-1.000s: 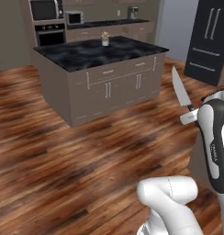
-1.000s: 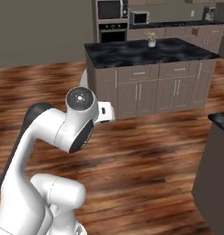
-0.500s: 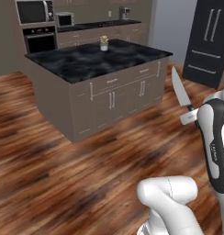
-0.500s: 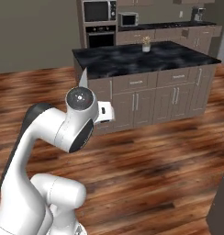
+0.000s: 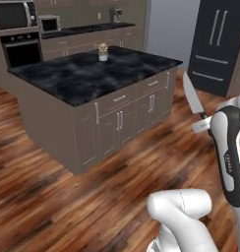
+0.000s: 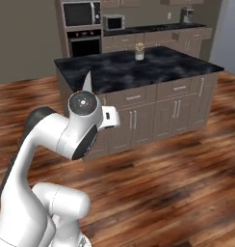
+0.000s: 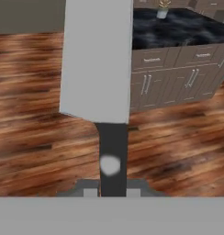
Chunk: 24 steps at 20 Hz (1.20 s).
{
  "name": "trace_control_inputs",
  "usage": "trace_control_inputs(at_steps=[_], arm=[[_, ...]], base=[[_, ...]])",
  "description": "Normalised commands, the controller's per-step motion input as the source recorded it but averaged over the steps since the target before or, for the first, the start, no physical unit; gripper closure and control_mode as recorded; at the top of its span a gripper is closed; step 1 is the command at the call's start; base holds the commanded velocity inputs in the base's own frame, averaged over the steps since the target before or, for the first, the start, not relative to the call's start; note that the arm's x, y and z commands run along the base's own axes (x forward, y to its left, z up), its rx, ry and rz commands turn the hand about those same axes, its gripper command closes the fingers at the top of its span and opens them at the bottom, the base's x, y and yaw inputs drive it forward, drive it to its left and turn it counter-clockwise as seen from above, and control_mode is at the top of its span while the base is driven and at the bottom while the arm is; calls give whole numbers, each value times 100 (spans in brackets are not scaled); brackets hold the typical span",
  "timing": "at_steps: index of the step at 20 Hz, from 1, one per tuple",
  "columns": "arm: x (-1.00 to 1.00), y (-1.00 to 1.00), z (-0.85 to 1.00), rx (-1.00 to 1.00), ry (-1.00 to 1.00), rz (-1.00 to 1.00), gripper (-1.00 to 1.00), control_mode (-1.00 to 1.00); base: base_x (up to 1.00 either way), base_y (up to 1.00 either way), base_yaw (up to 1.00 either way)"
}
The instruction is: Pick up the metallic utensils from the counter and place them in the open drawer. Make sure not to pick up any wooden utensils.
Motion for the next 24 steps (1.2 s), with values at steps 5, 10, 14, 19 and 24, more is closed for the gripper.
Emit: trace_control_inputs(at_steps=[5,10,14,19,24], arm=[[0,0,0,0,0,0,100,100],[0,0,0,0,0,0,100,100],[0,0,0,0,0,0,100,100],[0,0,0,0,0,0,100,100],[0,0,0,0,0,0,100,100]], base=[[100,8,-32],[100,9,-35],[100,22,-37],[100,40,-43],[100,17,-47]])
